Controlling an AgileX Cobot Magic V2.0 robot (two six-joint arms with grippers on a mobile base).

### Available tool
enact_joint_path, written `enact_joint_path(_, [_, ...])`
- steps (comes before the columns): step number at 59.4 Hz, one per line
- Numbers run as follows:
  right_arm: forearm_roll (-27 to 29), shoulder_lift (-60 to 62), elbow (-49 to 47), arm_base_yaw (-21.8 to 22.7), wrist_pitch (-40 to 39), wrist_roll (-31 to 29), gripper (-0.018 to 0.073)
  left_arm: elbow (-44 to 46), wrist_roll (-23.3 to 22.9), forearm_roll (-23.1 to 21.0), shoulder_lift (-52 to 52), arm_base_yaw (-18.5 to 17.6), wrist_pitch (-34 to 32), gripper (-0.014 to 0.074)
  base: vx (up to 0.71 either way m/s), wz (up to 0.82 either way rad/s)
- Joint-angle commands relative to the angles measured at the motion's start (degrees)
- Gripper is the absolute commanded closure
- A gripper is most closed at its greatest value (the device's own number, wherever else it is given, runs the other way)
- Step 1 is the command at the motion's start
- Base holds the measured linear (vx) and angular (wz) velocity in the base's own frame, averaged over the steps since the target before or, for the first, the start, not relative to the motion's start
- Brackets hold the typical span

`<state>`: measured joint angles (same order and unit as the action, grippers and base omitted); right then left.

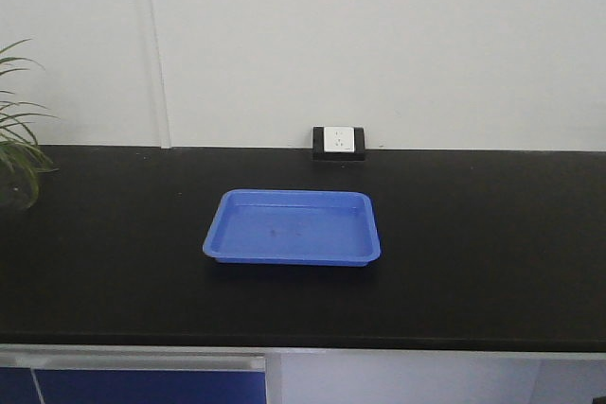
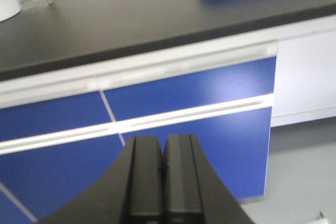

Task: Move beaker to silver tray on left bench
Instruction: 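Drive the base to the bench with the silver tray, holding the beaker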

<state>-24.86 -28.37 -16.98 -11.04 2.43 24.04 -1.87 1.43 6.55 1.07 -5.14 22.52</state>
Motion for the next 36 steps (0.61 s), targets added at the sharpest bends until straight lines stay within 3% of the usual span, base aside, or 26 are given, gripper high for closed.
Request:
enact_joint_path(1, [-0.33,-0.03,-1.61,0.27,-4.32,-0.37,0.057,-1.14,-0.11,-0.06,0.43,-0.39,-4.76,0.0595,-0.35,0.16])
enact_joint_path(36, [-0.33,-0.03,-1.61,0.27,-4.32,-0.37,0.057,-1.14,-0.11,-0.06,0.43,-0.39,-4.76,0.0595,-0.35,0.29])
